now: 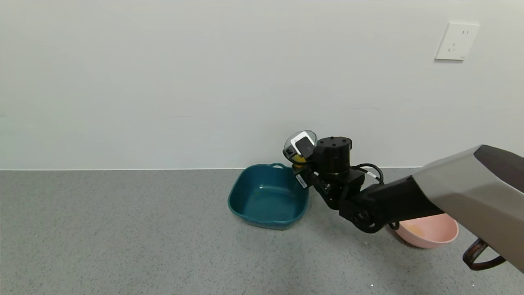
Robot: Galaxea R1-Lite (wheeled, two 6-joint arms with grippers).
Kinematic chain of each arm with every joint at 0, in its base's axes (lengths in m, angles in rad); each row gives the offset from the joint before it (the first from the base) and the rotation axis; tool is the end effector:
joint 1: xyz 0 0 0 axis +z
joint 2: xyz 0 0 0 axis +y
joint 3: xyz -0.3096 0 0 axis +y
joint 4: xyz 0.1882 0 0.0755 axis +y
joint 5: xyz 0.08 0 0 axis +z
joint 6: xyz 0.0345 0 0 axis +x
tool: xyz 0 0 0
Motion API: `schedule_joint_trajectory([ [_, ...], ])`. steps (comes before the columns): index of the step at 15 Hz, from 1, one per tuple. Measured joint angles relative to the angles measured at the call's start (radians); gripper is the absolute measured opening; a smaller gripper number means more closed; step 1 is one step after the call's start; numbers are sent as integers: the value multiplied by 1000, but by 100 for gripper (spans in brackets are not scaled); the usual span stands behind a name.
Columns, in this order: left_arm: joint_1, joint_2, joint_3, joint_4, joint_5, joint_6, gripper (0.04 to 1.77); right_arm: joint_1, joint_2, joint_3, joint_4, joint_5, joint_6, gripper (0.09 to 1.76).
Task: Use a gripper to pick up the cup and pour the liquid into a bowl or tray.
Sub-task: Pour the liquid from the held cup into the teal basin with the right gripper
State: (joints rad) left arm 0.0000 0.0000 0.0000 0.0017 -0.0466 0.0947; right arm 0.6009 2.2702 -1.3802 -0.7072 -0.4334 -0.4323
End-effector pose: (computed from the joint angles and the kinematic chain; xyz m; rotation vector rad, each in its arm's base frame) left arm -0.0069 -0.0016 0.0753 0.0946 -0.0005 -0.0466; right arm 0.4090 0.2628 0.1180 -0.5208 0.1209 0.1995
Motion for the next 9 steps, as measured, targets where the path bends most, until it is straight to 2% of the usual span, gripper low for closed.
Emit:
schedule_joint_trajectory([
  [5, 0, 0, 0, 0, 0, 0, 172, 9, 0, -9, 51, 1, -55, 136],
  [9, 0, 0, 0, 0, 0, 0, 172, 12, 0, -59, 114, -14, -91, 136],
])
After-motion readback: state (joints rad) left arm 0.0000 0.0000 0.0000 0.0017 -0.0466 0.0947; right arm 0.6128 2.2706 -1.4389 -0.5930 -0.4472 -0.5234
